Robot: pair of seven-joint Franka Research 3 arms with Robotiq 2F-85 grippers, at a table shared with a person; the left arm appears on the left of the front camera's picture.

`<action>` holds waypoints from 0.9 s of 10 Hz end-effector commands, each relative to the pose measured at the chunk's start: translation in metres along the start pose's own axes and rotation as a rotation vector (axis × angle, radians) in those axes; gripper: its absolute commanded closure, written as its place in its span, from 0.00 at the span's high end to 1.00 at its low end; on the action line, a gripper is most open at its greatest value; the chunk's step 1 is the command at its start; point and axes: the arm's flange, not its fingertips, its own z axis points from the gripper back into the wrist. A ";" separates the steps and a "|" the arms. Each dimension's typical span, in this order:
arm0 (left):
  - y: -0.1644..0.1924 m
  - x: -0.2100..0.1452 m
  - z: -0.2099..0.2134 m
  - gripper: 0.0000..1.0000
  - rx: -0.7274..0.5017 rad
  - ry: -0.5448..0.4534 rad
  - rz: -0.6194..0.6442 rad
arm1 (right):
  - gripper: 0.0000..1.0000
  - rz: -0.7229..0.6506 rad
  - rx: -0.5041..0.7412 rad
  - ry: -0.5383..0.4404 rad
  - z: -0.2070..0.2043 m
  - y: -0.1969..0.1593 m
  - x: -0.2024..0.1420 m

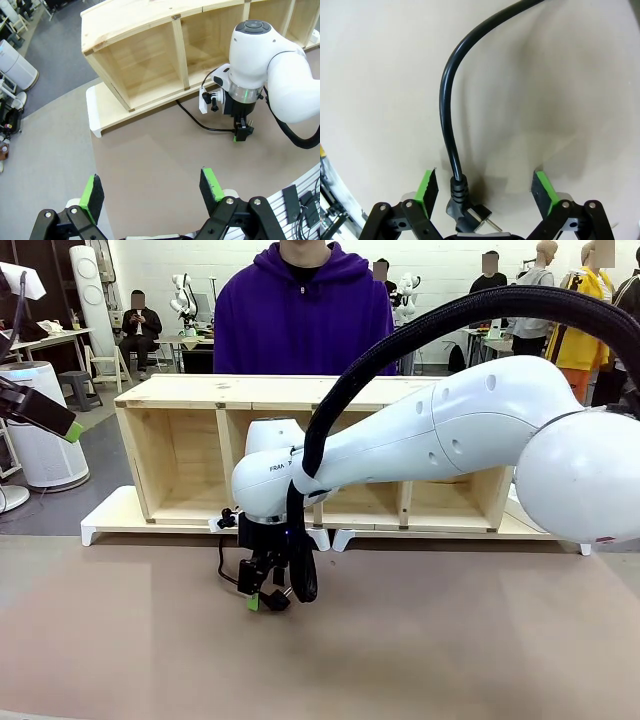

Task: Perform cable management.
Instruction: When the cord part of the Power Cable appears at the lower middle area of the table and stops, grasp the cord part of the Power Cable.

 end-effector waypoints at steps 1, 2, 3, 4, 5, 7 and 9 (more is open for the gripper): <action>0.002 0.001 -0.001 1.00 0.003 -0.013 -0.016 | 0.86 0.016 -0.026 -0.017 -0.001 0.003 -0.005; 0.002 0.001 -0.001 1.00 0.003 -0.013 -0.016 | 0.77 -0.001 -0.027 -0.005 -0.001 0.003 -0.006; 0.002 0.001 -0.001 1.00 0.003 -0.013 -0.016 | 0.67 -0.014 -0.034 0.005 -0.001 0.004 -0.007; 0.002 0.001 -0.001 1.00 0.003 -0.013 -0.016 | 0.58 -0.023 -0.038 0.009 0.000 0.004 -0.006; 0.002 0.001 -0.001 1.00 0.003 -0.013 -0.016 | 0.47 -0.028 -0.038 0.009 0.001 0.004 -0.006; 0.002 0.001 -0.001 1.00 0.003 -0.013 -0.016 | 0.28 -0.030 -0.037 0.013 0.001 0.005 -0.006; 0.002 0.001 -0.001 1.00 0.003 -0.013 -0.016 | 0.09 -0.037 -0.036 0.013 0.002 0.004 -0.006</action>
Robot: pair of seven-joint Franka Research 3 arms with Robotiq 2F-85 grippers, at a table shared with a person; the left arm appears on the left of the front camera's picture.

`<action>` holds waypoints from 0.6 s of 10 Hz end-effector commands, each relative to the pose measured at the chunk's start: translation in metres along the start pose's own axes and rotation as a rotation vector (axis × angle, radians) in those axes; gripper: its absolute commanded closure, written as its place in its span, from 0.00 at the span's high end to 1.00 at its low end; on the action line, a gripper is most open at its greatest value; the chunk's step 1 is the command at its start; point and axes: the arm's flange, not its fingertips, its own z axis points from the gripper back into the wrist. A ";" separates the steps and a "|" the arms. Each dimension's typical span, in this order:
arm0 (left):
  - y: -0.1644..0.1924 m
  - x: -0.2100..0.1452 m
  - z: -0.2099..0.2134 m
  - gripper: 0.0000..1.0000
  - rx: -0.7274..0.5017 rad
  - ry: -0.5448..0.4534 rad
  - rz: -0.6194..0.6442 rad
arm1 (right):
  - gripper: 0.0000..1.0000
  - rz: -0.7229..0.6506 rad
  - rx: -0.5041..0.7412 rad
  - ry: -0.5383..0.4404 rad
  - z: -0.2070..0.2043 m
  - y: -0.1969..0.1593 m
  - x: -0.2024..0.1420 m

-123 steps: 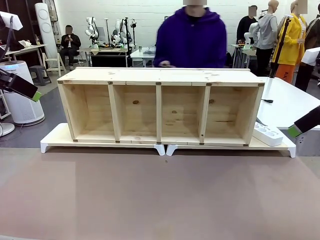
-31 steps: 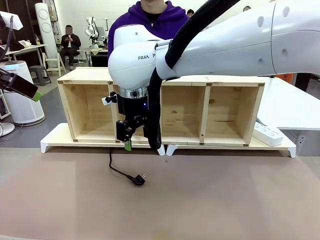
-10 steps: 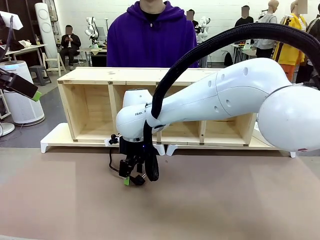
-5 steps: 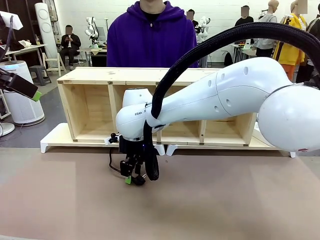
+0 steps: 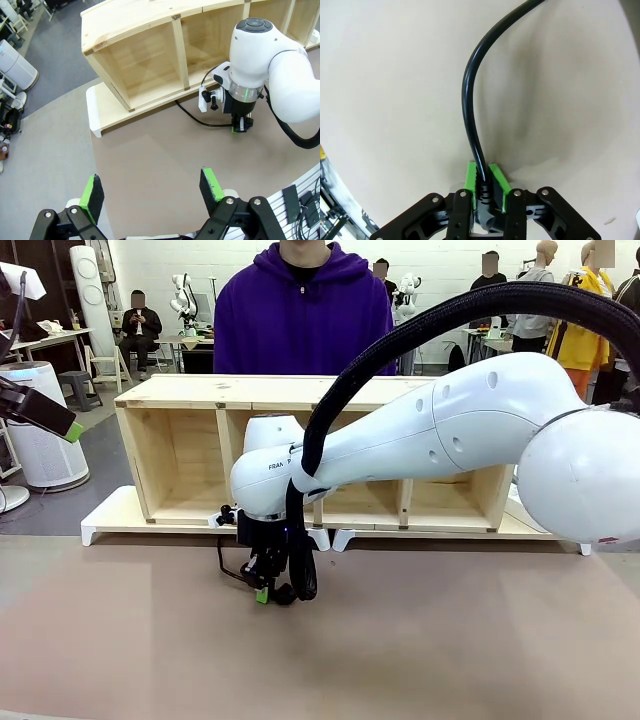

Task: Perform cable management.
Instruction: When the cord part of the Power Cable appears at the lower middle area of the table and stops, grasp the cord part of the Power Cable, then pull the grasped Power Cable to the location of the Power Strip.

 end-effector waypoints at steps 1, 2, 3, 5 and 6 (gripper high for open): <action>0.002 0.001 -0.001 1.00 0.003 -0.013 -0.015 | 0.00 -0.025 -0.018 0.021 -0.005 0.003 -0.007; 0.002 0.001 -0.001 1.00 0.003 -0.013 -0.015 | 0.04 -0.027 -0.017 0.024 -0.004 0.003 -0.006; 0.002 0.001 -0.001 1.00 0.003 -0.013 -0.015 | 0.00 -0.029 -0.015 0.025 -0.004 0.002 -0.006; 0.002 0.001 -0.001 1.00 0.003 -0.013 -0.015 | 0.00 0.002 0.007 0.008 -0.005 0.002 -0.006; 0.002 0.001 -0.001 1.00 0.003 -0.013 -0.015 | 0.00 -0.005 0.000 0.001 0.000 0.000 0.000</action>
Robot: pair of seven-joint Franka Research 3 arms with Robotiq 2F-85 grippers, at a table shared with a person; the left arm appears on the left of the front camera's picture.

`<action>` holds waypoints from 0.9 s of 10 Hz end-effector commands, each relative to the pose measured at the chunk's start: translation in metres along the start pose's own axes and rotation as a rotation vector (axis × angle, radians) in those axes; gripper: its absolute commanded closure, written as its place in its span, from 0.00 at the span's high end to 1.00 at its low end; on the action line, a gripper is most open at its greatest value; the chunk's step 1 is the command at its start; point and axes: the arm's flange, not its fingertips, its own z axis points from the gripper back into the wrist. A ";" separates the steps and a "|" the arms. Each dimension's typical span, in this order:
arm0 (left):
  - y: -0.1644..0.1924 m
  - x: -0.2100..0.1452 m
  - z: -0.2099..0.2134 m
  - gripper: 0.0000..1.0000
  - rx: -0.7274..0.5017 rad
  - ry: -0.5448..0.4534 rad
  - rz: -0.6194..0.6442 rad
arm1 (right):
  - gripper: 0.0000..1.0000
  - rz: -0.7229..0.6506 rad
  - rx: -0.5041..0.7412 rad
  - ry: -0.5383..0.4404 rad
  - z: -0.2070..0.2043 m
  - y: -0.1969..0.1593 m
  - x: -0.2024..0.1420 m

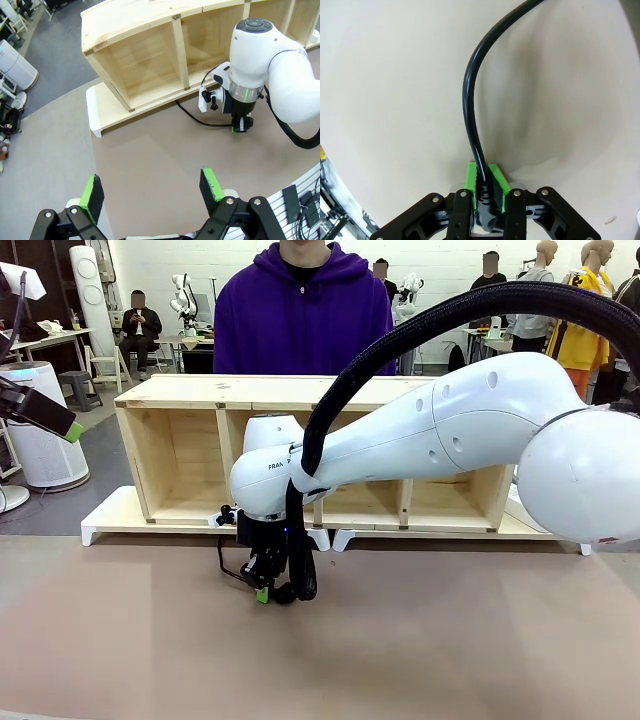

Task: Perform cable management.
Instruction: Pull the grasped Power Cable to the location of the Power Strip.

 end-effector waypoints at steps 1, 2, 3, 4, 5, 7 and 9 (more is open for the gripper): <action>0.002 0.001 -0.001 1.00 0.003 -0.013 -0.015 | 0.00 -0.001 0.000 0.001 0.000 0.000 0.000; 0.002 0.001 -0.001 1.00 0.003 -0.013 -0.015 | 0.00 -0.001 0.000 0.001 0.000 0.000 0.000; 0.002 0.001 -0.001 1.00 0.003 -0.013 -0.015 | 0.00 -0.001 0.000 0.001 0.000 0.000 0.000; 0.002 0.001 -0.001 1.00 0.003 -0.013 -0.015 | 0.00 -0.001 0.000 0.001 0.000 0.000 0.000; 0.002 0.001 -0.001 1.00 0.003 -0.013 -0.015 | 0.00 -0.001 0.000 0.001 0.000 0.000 0.000; 0.002 0.001 -0.001 1.00 0.003 -0.013 -0.015 | 0.00 -0.001 0.000 0.001 0.000 0.000 0.000; 0.002 0.001 -0.001 1.00 0.003 -0.013 -0.015 | 0.15 -0.021 -0.014 0.044 0.005 0.011 -0.010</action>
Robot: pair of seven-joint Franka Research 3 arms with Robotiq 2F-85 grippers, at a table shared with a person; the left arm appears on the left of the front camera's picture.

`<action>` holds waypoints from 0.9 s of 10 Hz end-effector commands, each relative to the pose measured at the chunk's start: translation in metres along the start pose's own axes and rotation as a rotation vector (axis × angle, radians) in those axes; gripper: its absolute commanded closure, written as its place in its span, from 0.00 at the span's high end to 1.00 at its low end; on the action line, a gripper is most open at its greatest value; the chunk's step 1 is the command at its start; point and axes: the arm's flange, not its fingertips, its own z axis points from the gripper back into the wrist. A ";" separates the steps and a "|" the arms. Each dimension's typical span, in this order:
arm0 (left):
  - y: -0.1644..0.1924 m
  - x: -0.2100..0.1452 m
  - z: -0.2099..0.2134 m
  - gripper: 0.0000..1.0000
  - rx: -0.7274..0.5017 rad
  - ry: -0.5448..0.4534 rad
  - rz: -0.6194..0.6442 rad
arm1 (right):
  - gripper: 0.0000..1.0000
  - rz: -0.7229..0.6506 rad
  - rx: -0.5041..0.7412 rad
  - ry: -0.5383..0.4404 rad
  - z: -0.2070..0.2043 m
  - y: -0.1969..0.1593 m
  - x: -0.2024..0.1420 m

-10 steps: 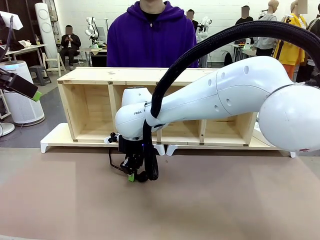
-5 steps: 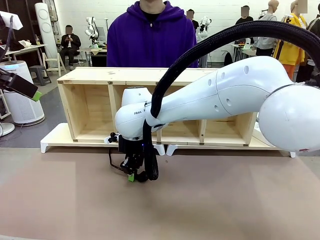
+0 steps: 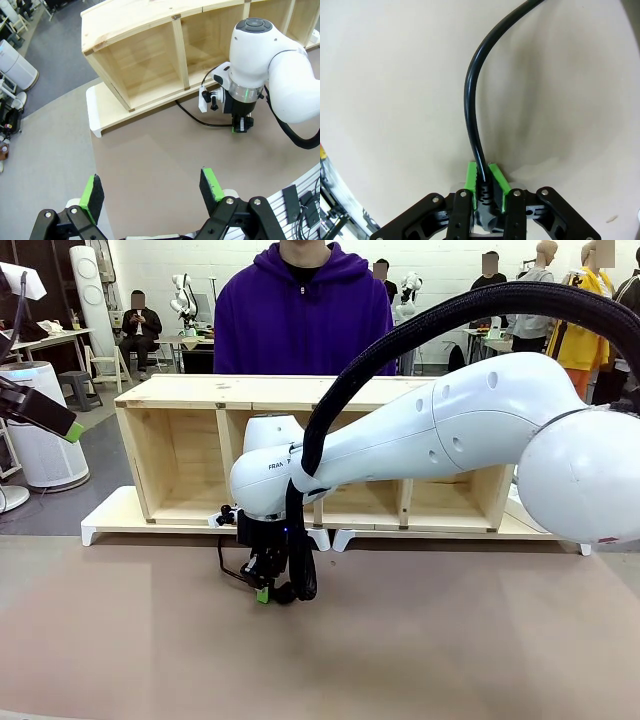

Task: Perform cable management.
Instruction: Pull the grasped Power Cable to the location of the Power Strip.

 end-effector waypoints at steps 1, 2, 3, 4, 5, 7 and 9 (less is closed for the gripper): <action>0.002 0.001 -0.001 1.00 0.003 -0.013 -0.015 | 0.15 -0.019 -0.018 0.104 0.007 0.028 -0.031; 0.002 0.001 -0.001 1.00 0.003 -0.013 -0.015 | 0.15 -0.049 -0.047 0.129 0.010 0.044 -0.054; 0.002 0.001 -0.001 1.00 0.003 -0.013 -0.015 | 0.15 -0.089 -0.071 0.151 0.014 0.056 -0.074; 0.002 0.001 -0.001 1.00 0.003 -0.013 -0.015 | 0.15 -0.112 -0.082 0.153 0.017 0.065 -0.092; 0.002 0.001 -0.001 1.00 0.003 -0.013 -0.015 | 0.15 -0.141 -0.097 0.152 0.018 0.076 -0.111; 0.002 0.001 -0.001 1.00 0.003 -0.013 -0.015 | 0.15 -0.206 -0.138 0.120 0.020 0.091 -0.139; 0.002 0.001 -0.001 1.00 0.003 -0.013 -0.015 | 0.15 -0.277 -0.170 0.085 0.016 0.107 -0.172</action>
